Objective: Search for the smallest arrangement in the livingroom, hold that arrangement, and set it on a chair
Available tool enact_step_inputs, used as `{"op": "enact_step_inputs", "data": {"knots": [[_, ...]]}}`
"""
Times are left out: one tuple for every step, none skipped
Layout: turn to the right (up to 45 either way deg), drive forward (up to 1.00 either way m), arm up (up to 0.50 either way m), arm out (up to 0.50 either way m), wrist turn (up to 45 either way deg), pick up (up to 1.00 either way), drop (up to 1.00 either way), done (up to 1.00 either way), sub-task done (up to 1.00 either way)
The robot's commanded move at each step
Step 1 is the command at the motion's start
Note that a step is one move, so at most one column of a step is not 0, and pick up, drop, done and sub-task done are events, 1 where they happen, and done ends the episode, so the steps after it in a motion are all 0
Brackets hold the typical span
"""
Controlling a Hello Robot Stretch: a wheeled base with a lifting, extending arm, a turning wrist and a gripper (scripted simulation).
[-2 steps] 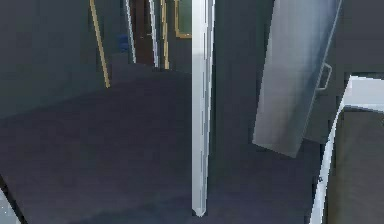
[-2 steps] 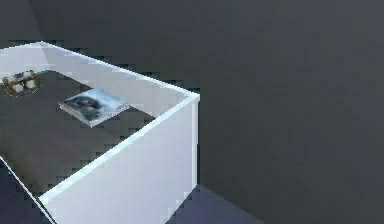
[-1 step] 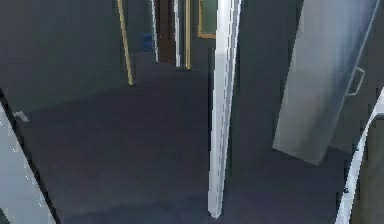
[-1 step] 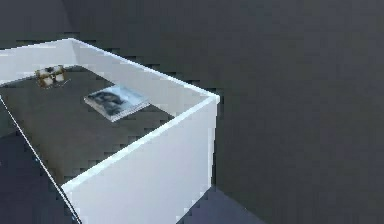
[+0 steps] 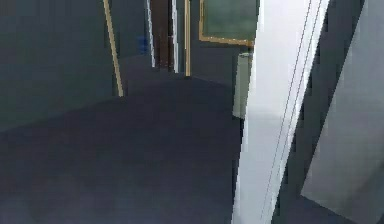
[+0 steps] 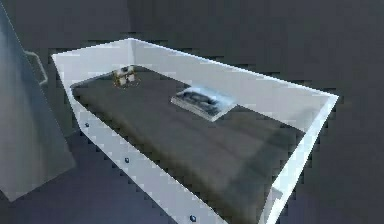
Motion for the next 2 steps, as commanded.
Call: {"op": "enact_step_inputs", "data": {"knots": [[-9.0, 0.0, 0.0, 0.0, 0.0, 0.0, 0.0, 0.0, 0.0], [0.0, 1.0, 0.0, 0.0, 0.0, 0.0, 0.0, 0.0, 0.0]]}}
